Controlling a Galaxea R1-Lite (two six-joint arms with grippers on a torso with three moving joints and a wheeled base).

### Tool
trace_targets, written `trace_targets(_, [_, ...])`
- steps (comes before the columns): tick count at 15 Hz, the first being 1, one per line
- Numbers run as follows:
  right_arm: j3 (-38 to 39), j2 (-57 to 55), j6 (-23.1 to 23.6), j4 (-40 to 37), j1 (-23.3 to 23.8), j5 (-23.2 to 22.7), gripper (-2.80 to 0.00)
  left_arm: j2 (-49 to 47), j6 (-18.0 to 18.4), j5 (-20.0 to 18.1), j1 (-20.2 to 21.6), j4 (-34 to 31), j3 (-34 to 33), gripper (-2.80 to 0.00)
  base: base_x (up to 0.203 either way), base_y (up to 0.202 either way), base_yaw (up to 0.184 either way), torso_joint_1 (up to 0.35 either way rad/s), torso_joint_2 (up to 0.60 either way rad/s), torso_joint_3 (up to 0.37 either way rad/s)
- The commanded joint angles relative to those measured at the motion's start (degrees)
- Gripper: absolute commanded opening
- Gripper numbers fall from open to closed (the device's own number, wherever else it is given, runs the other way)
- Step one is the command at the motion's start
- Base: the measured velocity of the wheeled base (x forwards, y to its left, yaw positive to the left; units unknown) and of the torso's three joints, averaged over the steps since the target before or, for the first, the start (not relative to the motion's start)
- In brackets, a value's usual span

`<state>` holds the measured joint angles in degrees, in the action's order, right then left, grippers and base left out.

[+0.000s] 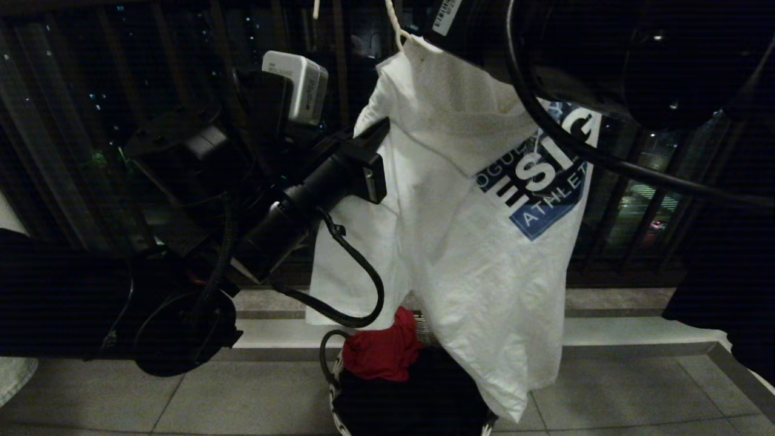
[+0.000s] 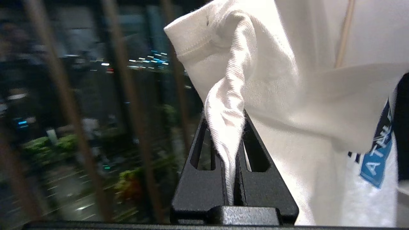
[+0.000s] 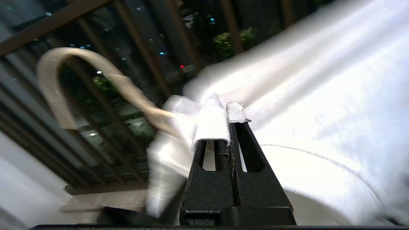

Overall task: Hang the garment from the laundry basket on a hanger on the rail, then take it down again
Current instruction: Hang the clothes on the clothes rack

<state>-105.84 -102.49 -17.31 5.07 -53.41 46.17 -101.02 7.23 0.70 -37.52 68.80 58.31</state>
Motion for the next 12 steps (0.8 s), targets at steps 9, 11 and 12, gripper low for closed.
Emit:
trace_targets(9, [4.6, 0.0, 0.3, -0.2, 1.2, -4.8, -2.8, 0.4, -1.3, 0.4, 1.7, 0.4, 1.0, -2.8, 0.0, 0.0, 0.0, 0.0, 0.0, 0.0])
trace_targets(11, [4.2, -1.1, 0.5, -2.6, 0.9, -9.7, -2.8, 0.6, -1.3, 0.4, 1.7, 0.4, 1.0, -2.8, 0.0, 0.0, 0.0, 0.0, 0.0, 0.0])
trace_targets(12, [3.8, -1.3, 0.6, -3.7, 0.8, -11.6, -2.8, 0.6, -1.3, 0.4, 1.7, 0.4, 1.0, -2.8, 0.0, 0.0, 0.0, 0.0, 0.0, 0.0])
